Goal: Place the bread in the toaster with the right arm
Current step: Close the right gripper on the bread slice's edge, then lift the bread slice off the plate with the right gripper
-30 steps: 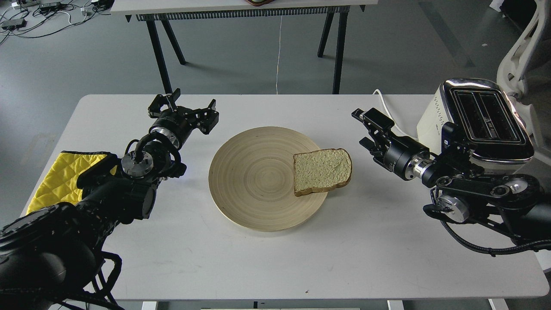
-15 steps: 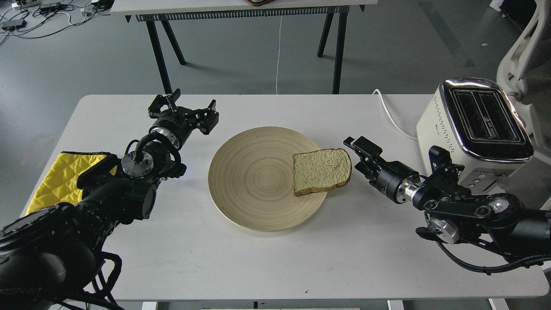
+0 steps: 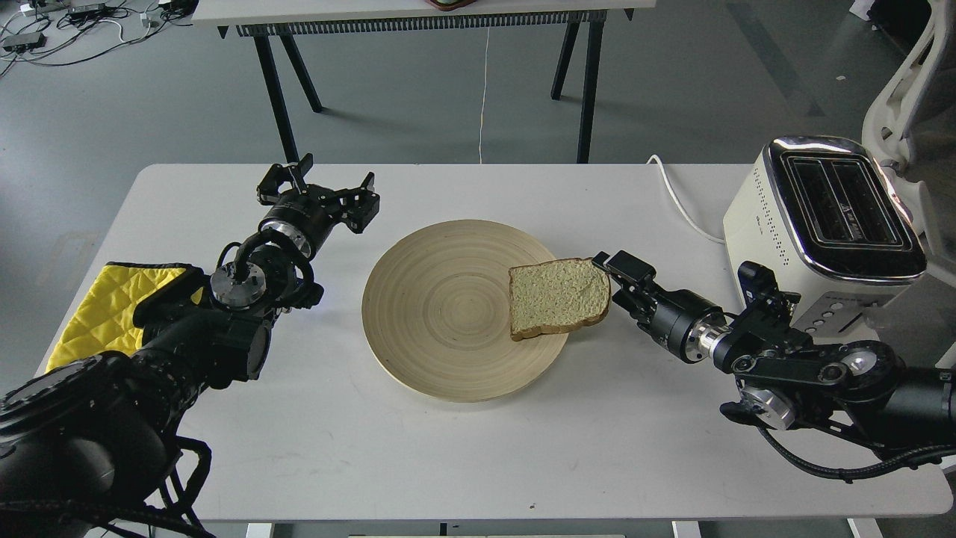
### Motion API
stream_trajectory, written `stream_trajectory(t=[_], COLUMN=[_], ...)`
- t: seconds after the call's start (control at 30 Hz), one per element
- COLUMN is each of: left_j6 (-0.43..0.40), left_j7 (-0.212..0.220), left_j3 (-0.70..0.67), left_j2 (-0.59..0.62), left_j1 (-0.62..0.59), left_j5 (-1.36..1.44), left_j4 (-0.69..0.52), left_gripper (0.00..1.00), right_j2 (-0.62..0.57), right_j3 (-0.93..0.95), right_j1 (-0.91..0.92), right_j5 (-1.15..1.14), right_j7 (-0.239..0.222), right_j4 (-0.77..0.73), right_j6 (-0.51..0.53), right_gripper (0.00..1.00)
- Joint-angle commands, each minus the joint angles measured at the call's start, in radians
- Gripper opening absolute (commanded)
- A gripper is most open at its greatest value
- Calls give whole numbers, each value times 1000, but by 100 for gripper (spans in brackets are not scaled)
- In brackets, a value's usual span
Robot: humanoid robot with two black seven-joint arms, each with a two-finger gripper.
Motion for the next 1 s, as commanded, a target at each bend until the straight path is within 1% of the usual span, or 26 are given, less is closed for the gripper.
stream_trajectory(t=[0.0,0.3,0.37,0.7,0.83,0.97], left_j6=[0,0,0,0,0,0], left_j7=[0,0,0,0,0,0], left_j3=[0,0,0,0,0,0], left_j2=[0,0,0,0,0,0], left_j1=[2,0,0,0,0,0], left_j5=[0,1,0,0,0,0], left_j4=[0,0,0,0,0,0], left_gripper=[100,100,100,100,100,100], right_j2=[0,0,0,6,8,8], right_j3=[-1,-1,1,-1,3,4], right_j1=[0,-2,-3,-6,-6,-6], right_j5=[0,-24,-23,-23,-23,-21], right_j7=[0,0,0,0,0,0], right_j4=[2,8,8,9,9,9], right_j6=[0,1,0,1,1,1], right_gripper=[74,61,61,45,31,25])
